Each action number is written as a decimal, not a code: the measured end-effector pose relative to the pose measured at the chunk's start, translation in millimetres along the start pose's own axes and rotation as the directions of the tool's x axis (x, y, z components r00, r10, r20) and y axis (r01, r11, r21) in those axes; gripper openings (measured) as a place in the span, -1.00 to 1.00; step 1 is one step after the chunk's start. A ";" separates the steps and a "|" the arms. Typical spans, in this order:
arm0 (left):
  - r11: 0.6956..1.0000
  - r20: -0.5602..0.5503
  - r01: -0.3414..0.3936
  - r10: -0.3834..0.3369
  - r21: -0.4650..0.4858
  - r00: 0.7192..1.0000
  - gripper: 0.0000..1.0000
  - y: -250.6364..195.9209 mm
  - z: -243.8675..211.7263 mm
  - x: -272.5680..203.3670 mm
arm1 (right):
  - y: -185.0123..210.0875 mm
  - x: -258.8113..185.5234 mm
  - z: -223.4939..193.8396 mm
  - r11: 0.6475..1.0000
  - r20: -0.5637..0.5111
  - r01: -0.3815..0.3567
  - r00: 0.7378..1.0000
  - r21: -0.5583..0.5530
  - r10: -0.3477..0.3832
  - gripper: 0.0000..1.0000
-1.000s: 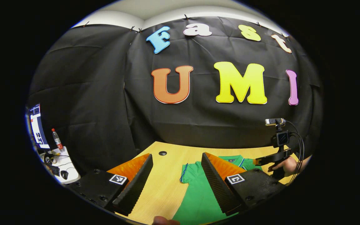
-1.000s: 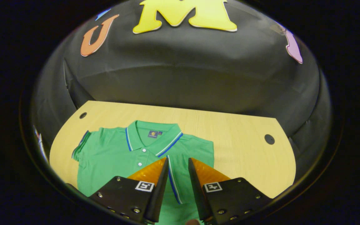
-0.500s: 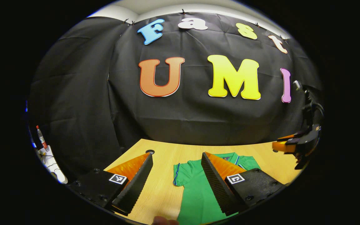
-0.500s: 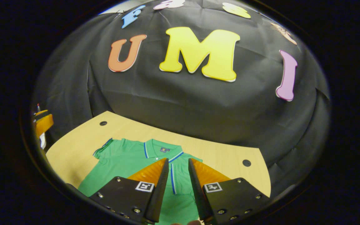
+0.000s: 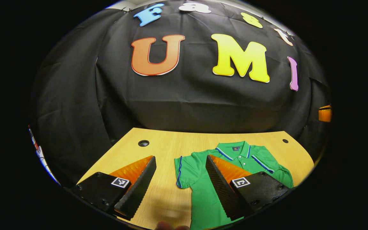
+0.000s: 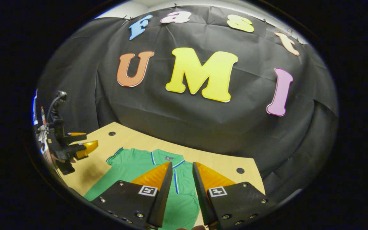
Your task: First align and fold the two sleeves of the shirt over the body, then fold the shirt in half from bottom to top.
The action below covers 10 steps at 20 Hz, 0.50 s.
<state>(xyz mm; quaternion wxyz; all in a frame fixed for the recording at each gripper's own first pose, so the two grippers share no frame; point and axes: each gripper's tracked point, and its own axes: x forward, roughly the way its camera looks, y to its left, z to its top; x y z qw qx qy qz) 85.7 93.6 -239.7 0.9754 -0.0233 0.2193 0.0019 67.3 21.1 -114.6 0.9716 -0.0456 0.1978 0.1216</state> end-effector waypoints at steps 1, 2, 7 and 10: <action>1.000 -0.011 0.001 -0.001 0.006 1.000 1.00 1.2 -6.1 9.8 | -4.0 -4.3 2.4 1.000 0.007 0.014 1.000 0.003 -0.014 -0.13; 1.000 -0.021 0.005 -0.005 0.011 1.000 1.00 0.4 -11.0 19.1 | -6.3 -8.1 4.3 1.000 0.011 0.022 1.000 0.009 -0.022 -0.13; 0.998 -0.058 0.018 -0.014 0.060 0.998 1.00 -0.2 -32.1 63.3 | -24.0 -27.0 5.2 0.997 0.010 0.069 0.998 0.021 -0.069 -0.09; 0.998 -0.088 0.024 -0.019 0.063 0.996 1.00 0.3 -53.2 84.5 | -29.9 -35.4 1.9 0.995 0.000 0.082 0.997 0.057 -0.082 -0.14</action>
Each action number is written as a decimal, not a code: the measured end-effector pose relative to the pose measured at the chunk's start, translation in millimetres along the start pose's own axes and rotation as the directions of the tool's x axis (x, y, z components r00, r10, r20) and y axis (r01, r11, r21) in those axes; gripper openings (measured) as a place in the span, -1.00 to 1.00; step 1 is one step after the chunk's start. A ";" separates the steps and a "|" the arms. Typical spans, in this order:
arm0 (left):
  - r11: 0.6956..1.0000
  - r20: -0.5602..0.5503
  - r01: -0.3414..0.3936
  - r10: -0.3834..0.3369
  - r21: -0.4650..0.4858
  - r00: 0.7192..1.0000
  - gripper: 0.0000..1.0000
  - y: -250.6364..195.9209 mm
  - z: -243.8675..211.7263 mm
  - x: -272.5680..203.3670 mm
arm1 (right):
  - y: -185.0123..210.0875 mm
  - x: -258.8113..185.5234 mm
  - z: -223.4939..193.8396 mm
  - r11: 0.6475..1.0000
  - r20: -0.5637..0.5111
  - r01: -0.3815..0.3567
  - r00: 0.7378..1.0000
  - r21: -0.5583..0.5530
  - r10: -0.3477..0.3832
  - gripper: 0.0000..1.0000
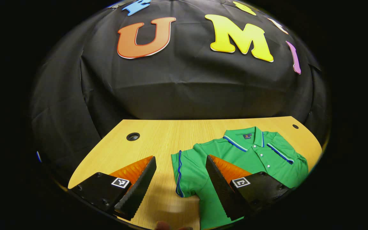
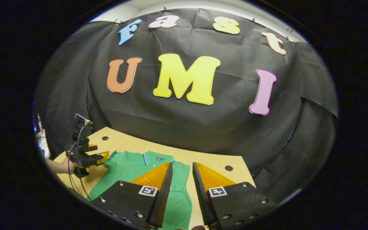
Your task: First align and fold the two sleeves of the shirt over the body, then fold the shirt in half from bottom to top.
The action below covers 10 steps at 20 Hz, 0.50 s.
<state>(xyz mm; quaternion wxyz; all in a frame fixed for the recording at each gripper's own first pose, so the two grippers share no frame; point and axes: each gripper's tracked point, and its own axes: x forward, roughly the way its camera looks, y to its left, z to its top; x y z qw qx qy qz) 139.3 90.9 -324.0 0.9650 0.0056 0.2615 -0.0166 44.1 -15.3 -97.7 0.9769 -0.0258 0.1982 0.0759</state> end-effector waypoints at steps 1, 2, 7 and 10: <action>1.000 -0.017 -0.002 0.002 -0.006 1.000 1.00 1.8 -6.4 5.9 | -2.6 -3.0 -1.0 1.000 -0.003 0.002 1.000 0.008 -0.002 -0.14; 1.000 -0.038 -0.004 0.003 -0.014 0.999 0.99 1.9 -14.2 11.8 | -3.0 -4.5 -5.6 1.000 -0.012 0.002 1.000 0.013 -0.002 -0.14; 0.999 -0.062 -0.018 0.020 0.028 0.998 0.98 4.8 -30.8 37.1 | -13.9 -5.6 -32.5 1.000 -0.076 0.015 0.997 0.017 -0.013 -0.14; 0.999 -0.079 -0.001 0.004 0.032 0.997 0.74 4.0 -35.4 48.5 | -22.2 -5.5 -38.3 0.999 -0.089 0.028 0.996 0.032 -0.025 -0.13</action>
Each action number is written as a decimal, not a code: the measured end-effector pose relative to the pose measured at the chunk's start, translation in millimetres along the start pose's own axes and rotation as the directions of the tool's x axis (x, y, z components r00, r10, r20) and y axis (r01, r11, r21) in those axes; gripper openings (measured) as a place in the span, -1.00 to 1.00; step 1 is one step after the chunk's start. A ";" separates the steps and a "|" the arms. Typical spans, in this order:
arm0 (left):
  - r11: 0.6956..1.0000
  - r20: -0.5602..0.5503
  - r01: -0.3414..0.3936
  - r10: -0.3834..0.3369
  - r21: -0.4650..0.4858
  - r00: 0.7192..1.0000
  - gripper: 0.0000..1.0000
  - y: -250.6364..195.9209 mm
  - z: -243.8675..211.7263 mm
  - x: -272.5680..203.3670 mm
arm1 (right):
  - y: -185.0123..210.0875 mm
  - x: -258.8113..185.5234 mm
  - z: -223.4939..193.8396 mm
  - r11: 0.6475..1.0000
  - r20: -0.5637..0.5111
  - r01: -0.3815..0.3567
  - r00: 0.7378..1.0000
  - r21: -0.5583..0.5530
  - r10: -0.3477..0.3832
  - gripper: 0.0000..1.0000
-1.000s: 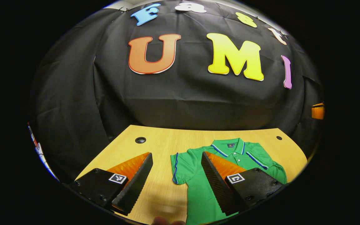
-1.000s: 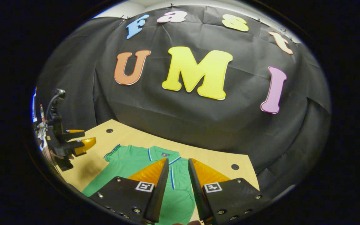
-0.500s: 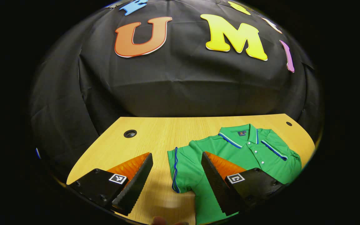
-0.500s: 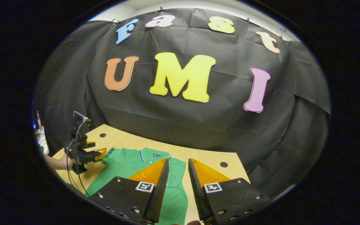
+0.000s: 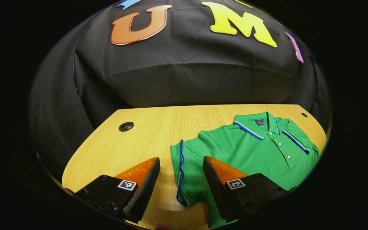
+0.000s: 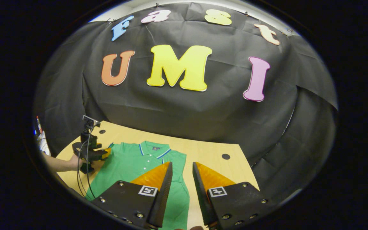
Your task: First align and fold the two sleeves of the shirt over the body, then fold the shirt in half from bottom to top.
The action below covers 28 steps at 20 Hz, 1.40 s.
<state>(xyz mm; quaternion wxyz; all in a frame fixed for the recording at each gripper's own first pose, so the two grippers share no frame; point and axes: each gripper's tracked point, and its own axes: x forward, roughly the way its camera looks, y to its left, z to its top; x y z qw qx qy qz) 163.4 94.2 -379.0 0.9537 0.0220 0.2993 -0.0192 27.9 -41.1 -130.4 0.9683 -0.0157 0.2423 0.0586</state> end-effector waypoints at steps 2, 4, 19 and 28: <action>1.000 -0.015 0.004 -0.004 -0.005 1.000 0.58 1.1 -4.0 5.9 | -3.9 0.6 -0.6 1.000 -0.003 0.005 1.000 0.016 -0.005 -0.12; 1.000 -0.029 -0.009 0.009 0.012 1.000 0.36 5.1 -8.9 9.3 | -4.6 2.4 -3.5 1.000 -0.010 0.006 1.000 0.030 -0.006 -0.13; 1.000 -0.105 0.014 -0.015 -0.013 0.994 -0.94 2.3 -18.3 14.5 | 6.0 6.0 -18.9 0.998 -0.048 -0.040 0.998 0.053 0.043 -0.13; 0.999 0.003 0.023 -0.023 0.038 1.000 -0.94 -11.5 41.6 -13.7 | 2.5 -1.3 -12.0 0.996 -0.015 -0.044 0.999 0.080 0.046 -0.14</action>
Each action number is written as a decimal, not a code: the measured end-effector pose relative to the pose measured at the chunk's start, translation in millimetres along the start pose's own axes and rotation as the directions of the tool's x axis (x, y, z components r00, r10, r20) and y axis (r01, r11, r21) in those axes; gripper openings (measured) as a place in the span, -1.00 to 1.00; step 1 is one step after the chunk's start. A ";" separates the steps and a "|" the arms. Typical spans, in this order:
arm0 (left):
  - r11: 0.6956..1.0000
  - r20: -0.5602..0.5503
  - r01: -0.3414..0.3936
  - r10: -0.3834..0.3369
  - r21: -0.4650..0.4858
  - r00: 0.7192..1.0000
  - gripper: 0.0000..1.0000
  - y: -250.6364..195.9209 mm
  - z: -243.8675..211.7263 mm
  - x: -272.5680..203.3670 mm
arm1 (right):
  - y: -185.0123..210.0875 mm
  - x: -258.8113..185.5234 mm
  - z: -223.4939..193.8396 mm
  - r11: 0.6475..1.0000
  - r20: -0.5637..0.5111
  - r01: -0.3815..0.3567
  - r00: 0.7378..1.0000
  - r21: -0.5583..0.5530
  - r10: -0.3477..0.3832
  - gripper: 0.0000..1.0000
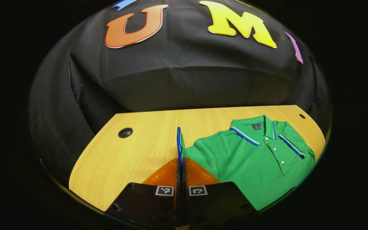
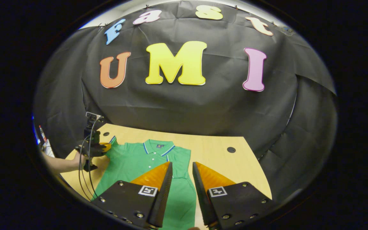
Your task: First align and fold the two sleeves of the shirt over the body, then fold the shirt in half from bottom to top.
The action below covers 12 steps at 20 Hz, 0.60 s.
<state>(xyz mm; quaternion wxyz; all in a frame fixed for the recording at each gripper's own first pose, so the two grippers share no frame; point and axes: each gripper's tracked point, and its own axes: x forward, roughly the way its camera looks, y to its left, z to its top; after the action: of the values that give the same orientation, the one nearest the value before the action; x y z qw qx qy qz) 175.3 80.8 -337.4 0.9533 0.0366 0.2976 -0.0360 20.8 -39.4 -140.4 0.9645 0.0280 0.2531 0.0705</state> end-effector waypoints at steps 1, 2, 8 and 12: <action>1.000 0.011 0.010 -0.010 0.011 1.000 -0.94 -7.2 7.7 -3.2 | -0.9 -1.9 2.3 1.000 0.007 0.001 1.000 0.006 -0.001 -0.14; 0.999 0.017 0.020 -0.020 0.025 1.000 -0.94 -16.5 14.1 -4.5 | -2.4 -3.9 2.6 1.000 0.013 0.002 1.000 0.010 -0.002 -0.14; 0.991 0.009 0.097 -0.099 0.095 0.995 -0.94 -82.0 28.9 -8.2 | -18.5 -21.5 9.3 1.000 0.052 0.024 0.998 0.019 -0.025 -0.13; 0.990 -0.012 0.119 -0.119 0.079 0.993 -0.94 -118.9 19.3 -4.5 | -34.0 -33.0 11.9 0.998 0.067 0.049 0.996 0.031 -0.051 -0.14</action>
<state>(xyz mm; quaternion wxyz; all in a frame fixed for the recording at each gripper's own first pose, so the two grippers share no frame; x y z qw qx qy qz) 171.8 -39.0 -324.8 0.9462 0.0569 0.3010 -0.1046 2.3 -78.2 -117.1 0.9735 0.0384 0.2217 0.0418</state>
